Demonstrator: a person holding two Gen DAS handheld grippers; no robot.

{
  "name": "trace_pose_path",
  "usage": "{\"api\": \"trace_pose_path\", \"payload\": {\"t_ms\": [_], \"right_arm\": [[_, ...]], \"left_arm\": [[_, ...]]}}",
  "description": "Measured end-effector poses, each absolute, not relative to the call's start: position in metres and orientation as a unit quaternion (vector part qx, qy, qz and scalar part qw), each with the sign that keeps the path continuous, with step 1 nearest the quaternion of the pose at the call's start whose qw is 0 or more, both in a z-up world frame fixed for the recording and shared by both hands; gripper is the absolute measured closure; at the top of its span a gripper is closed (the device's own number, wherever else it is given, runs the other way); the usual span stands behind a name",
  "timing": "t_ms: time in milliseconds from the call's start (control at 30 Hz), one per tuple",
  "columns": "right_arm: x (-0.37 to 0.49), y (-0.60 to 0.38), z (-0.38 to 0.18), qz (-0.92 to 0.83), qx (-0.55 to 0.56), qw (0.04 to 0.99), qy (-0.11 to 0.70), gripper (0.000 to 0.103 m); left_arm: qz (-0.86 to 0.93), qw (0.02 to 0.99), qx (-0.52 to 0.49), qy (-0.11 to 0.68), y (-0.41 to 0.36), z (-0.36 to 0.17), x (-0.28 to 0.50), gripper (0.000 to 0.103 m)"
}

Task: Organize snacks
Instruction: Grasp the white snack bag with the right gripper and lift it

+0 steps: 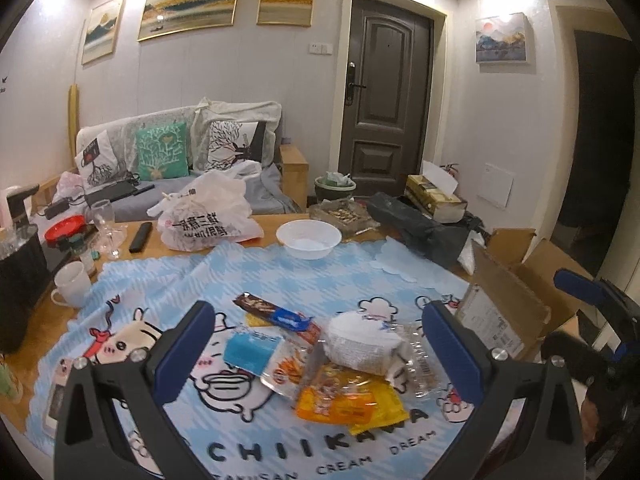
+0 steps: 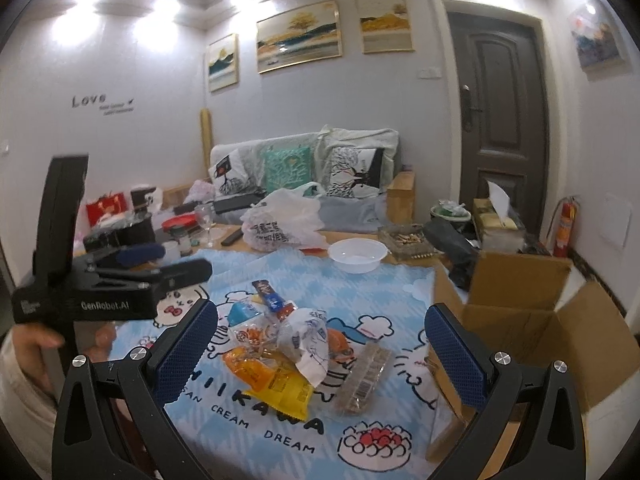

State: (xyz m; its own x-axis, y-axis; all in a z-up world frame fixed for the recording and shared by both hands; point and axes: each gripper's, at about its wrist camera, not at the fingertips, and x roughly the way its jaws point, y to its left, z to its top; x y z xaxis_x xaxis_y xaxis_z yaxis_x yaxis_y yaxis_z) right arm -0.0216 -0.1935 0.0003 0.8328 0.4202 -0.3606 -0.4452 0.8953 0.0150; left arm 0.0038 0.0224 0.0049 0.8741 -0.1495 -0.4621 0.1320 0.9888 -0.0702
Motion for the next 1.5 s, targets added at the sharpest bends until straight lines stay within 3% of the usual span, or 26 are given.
{"api": "trace_pose_path", "payload": {"t_ms": [133, 267, 700, 867, 1067, 1167, 1500], "right_arm": [[-0.009, -0.168, -0.004, 0.254, -0.051, 0.947, 0.191, 0.0], [0.015, -0.146, -0.02, 0.268, -0.046, 0.938, 0.217, 0.02], [0.128, -0.118, -0.118, 0.274, -0.007, 0.895, 0.351, 0.022], [0.148, -0.121, -0.145, 0.281, 0.015, 0.88, 0.384, 0.032], [0.145, -0.124, -0.143, 0.269, 0.007, 0.89, 0.369, 0.059], [0.142, -0.128, -0.14, 0.265, 0.009, 0.894, 0.362, 0.067], [0.109, -0.123, -0.106, 0.291, -0.015, 0.911, 0.291, 0.073]], "left_arm": [[-0.067, 0.967, -0.008, 0.247, 0.038, 0.002, 0.017, 0.001], [-0.072, 0.962, -0.004, 0.263, 0.052, -0.007, 0.032, 0.001], [-0.108, 0.937, -0.029, 0.332, 0.071, -0.07, 0.097, 0.001], [-0.117, 0.93, -0.02, 0.347, 0.066, -0.085, 0.107, 0.001], [-0.138, 0.924, -0.022, 0.357, 0.061, -0.093, 0.112, 0.001], [-0.157, 0.922, -0.025, 0.353, 0.056, -0.092, 0.111, 0.001], [-0.255, 0.903, -0.073, 0.338, 0.04, -0.067, 0.099, 0.001]]}}
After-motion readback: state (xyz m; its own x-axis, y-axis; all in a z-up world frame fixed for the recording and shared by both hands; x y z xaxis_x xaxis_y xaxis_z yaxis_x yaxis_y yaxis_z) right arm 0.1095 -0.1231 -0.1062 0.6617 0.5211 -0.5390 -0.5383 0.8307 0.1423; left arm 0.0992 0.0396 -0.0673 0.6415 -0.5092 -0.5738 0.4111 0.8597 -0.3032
